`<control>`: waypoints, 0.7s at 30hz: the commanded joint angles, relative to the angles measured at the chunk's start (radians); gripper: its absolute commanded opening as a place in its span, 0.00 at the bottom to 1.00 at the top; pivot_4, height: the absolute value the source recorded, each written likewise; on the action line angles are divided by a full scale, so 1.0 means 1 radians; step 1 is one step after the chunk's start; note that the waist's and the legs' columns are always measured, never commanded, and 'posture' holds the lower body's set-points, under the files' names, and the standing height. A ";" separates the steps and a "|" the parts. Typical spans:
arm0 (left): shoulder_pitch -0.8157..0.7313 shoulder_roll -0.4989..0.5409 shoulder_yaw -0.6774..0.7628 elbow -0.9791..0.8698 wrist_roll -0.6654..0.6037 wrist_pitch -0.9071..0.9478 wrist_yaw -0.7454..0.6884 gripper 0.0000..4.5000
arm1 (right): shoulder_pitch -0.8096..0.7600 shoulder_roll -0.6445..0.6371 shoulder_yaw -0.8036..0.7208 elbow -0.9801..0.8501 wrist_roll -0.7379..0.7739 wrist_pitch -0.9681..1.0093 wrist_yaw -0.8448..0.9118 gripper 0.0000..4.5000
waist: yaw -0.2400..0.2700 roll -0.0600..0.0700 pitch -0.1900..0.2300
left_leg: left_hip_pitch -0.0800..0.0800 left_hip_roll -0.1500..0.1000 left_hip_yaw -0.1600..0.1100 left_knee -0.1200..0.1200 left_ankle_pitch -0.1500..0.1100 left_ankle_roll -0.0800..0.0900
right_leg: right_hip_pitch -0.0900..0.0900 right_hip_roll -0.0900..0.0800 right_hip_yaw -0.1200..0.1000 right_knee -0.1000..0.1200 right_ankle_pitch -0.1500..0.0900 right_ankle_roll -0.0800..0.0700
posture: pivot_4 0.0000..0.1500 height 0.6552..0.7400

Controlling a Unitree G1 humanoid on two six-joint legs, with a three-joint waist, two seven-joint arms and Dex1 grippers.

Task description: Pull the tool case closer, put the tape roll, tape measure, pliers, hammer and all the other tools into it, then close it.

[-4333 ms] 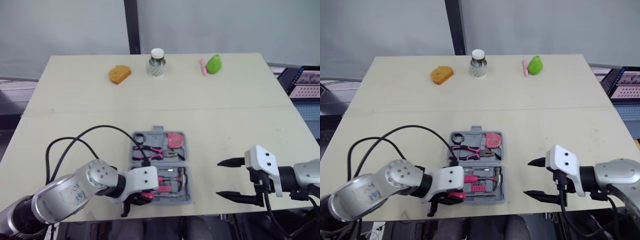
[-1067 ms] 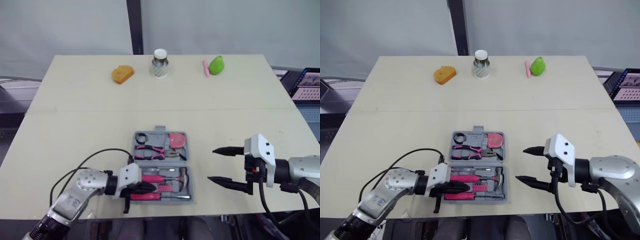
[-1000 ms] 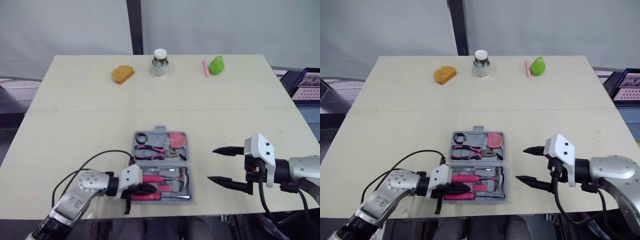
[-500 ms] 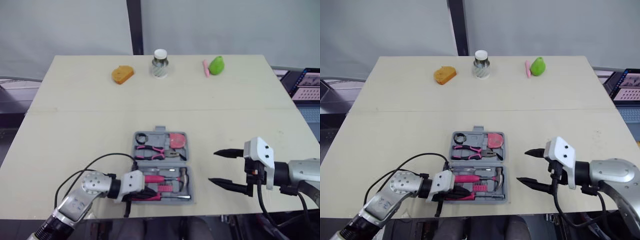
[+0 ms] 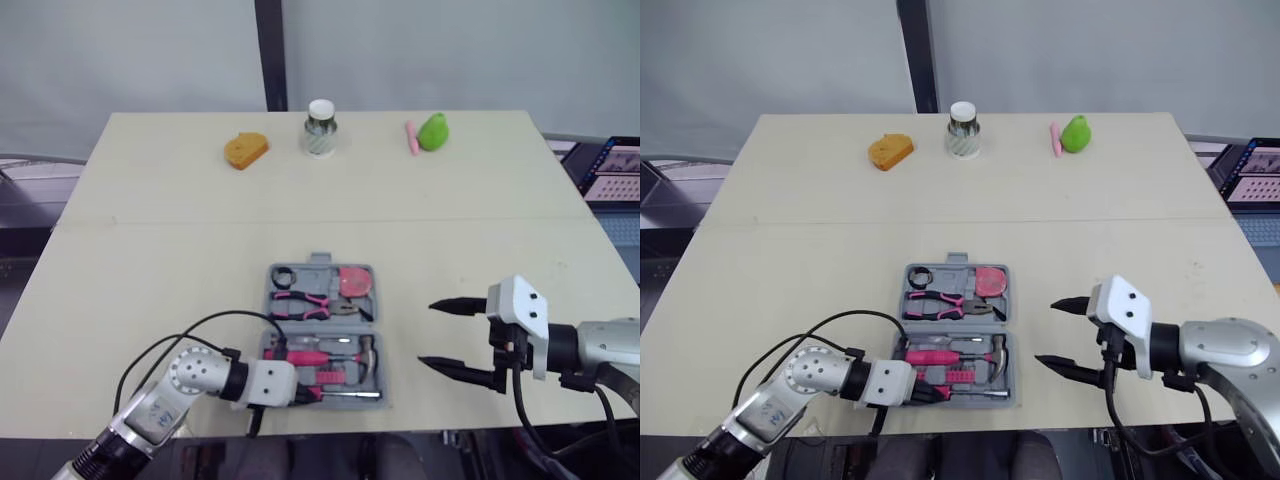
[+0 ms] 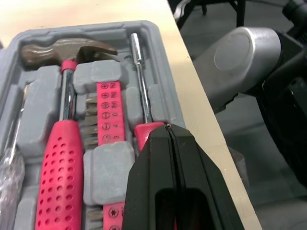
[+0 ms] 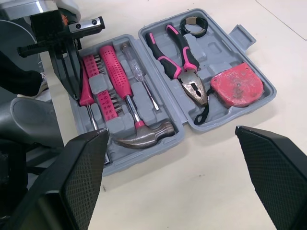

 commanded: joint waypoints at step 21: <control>0.022 0.021 0.468 0.080 -0.280 0.477 0.207 0.00 | -0.141 0.309 0.297 0.497 -0.299 -0.171 -0.195 0.26 | -0.031 0.000 0.000 | 0.000 0.000 -0.001 -0.003 0.000 0.000 | -0.003 0.000 -0.001 0.001 0.000 0.000 | 1.00 1.00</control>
